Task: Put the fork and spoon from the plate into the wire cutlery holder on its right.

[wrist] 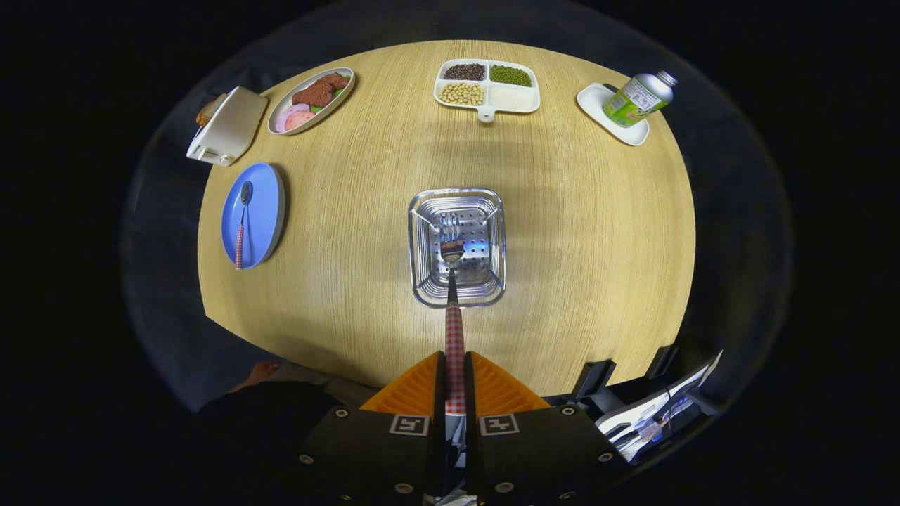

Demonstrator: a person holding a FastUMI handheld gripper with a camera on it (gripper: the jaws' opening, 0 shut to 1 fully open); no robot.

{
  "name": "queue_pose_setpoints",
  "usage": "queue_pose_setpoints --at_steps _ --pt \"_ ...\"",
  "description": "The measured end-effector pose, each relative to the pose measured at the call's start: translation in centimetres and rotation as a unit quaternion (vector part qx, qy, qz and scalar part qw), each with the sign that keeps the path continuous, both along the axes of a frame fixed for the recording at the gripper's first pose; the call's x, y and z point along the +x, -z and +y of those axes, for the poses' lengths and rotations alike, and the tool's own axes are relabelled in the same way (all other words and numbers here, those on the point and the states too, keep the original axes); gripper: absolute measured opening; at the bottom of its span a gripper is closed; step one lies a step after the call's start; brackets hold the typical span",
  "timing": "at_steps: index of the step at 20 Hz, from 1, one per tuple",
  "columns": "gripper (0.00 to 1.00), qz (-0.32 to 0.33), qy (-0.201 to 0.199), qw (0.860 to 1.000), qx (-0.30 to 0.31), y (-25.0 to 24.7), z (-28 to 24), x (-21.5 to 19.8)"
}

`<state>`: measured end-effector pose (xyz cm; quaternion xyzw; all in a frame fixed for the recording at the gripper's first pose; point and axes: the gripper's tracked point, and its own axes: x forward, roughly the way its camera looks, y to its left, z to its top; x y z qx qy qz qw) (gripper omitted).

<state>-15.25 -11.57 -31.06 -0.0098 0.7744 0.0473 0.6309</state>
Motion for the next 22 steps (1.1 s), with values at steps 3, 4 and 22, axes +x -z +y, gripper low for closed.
queue_pose_setpoints --at_steps 3,4,22 --pt "0.13 -0.001 0.002 1.0 0.005 0.4 0.4 1.4" --pt "0.13 0.0 0.004 1.0 0.005 0.4 0.6 1.6" --pt "0.64 -0.131 0.021 0.987 0.095 -3.4 10.3 8.1"
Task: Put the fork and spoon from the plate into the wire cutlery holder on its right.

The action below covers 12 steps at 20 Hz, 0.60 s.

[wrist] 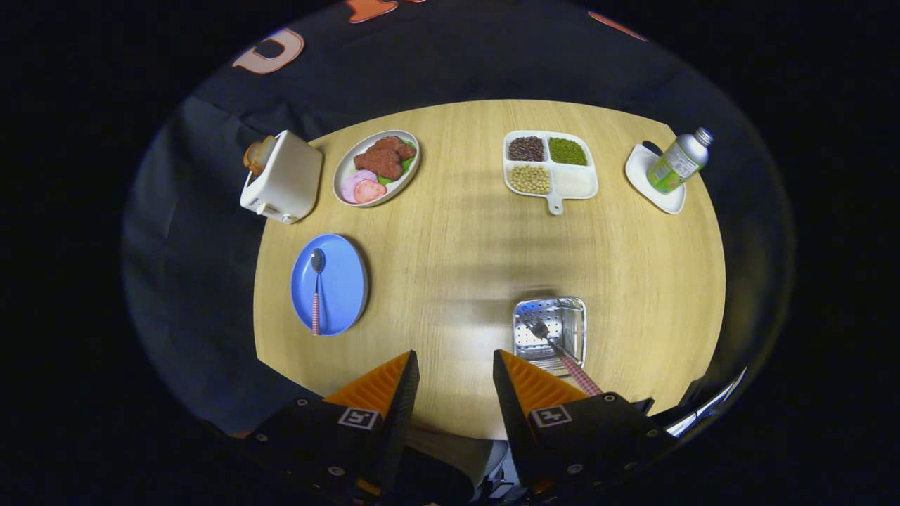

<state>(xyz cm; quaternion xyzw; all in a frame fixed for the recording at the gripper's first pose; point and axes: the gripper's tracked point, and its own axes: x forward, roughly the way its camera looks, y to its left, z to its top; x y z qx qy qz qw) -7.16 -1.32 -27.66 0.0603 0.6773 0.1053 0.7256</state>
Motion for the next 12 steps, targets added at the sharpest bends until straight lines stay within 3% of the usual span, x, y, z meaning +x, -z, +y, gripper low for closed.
queue_pose_setpoints --at_steps 6,12 --pt "0.83 -0.003 -0.04 0.999 0.029 0.9 8.8 -0.2" --pt "0.85 0.021 -0.091 0.995 0.04 2.6 17.2 -1.8"
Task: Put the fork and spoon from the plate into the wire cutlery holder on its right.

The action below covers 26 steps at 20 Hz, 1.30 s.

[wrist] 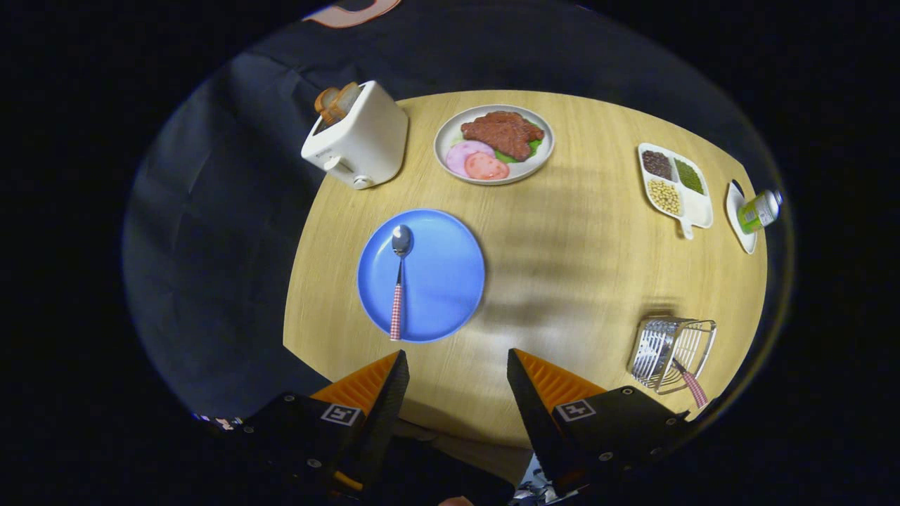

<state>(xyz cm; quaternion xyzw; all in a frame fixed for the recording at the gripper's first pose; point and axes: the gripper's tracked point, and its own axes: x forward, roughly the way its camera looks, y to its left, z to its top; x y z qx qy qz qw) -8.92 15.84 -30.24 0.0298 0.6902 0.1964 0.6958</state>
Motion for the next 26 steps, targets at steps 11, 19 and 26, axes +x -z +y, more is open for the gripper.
queue_pose_setpoints --at_steps 11,19,26 --pt "0.79 0.049 -0.048 0.997 -0.025 5.9 10.0 -2.9" --pt "0.51 0.058 -0.028 0.995 -0.08 10.8 10.7 -3.0" --pt "0.28 0.074 -0.01 0.991 -0.111 12.6 10.2 -3.8"
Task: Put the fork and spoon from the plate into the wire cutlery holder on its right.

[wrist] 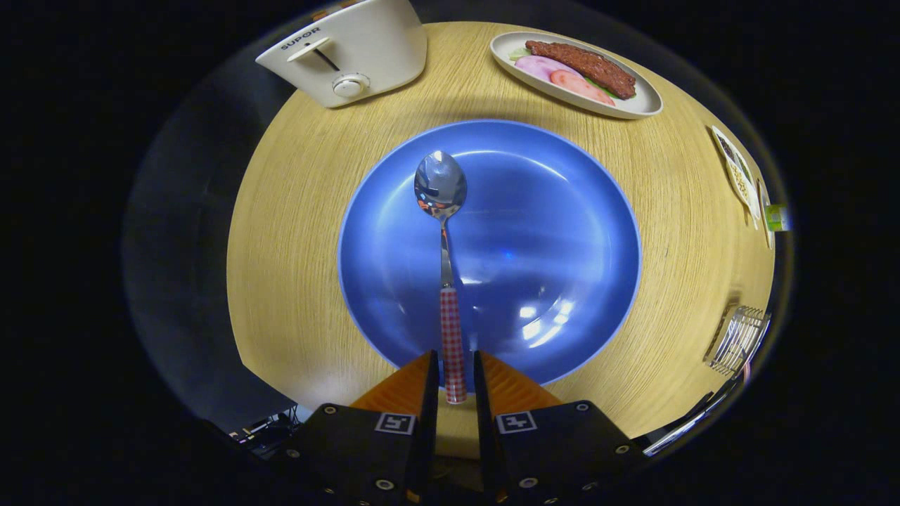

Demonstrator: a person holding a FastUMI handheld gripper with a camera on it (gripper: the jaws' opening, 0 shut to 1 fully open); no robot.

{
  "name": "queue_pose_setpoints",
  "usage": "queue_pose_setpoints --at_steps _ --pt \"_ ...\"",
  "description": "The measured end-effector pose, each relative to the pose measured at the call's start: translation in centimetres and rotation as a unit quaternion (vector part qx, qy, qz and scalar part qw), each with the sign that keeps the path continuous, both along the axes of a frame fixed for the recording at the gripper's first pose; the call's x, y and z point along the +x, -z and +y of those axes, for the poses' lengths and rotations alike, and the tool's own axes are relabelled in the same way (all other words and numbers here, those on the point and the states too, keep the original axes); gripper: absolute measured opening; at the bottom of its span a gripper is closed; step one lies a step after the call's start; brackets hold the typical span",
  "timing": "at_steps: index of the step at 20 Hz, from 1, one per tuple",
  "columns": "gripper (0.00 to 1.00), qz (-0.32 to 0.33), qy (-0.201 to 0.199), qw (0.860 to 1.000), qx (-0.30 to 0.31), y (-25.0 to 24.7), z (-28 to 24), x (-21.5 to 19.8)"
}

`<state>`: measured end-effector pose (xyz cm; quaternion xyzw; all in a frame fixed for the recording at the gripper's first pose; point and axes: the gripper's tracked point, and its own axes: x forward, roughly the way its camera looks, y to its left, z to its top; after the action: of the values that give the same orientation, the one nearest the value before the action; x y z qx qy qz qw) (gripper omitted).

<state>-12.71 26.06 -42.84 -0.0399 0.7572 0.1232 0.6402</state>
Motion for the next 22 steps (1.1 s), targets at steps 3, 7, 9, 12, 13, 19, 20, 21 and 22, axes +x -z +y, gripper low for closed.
queue_pose_setpoints --at_steps 3,7,9,12,13,19,20,21,22 --pt "0.17 0.008 0.0 1.0 -0.004 0.2 0.2 -0.2" --pt "0.11 0.007 0.009 1.0 0.016 -1.3 -0.3 0.2" --pt "0.1 0.004 0.012 1.0 0.026 -2.8 -1.5 0.5" --pt "0.11 -0.009 0.025 0.999 0.036 -6.0 -3.4 1.2" --pt "0.1 -0.015 0.033 0.999 0.035 -6.3 -6.3 1.0" --pt "0.1 -0.067 0.077 0.995 0.02 -11.3 -16.3 1.6" --pt "0.11 -0.073 0.081 0.994 0.013 -12.1 -18.1 1.5" --pt "0.1 -0.078 0.088 0.993 0.006 -12.8 -20.0 1.3" --pt "0.11 -0.084 0.094 0.992 -0.002 -13.5 -22.0 1.1"
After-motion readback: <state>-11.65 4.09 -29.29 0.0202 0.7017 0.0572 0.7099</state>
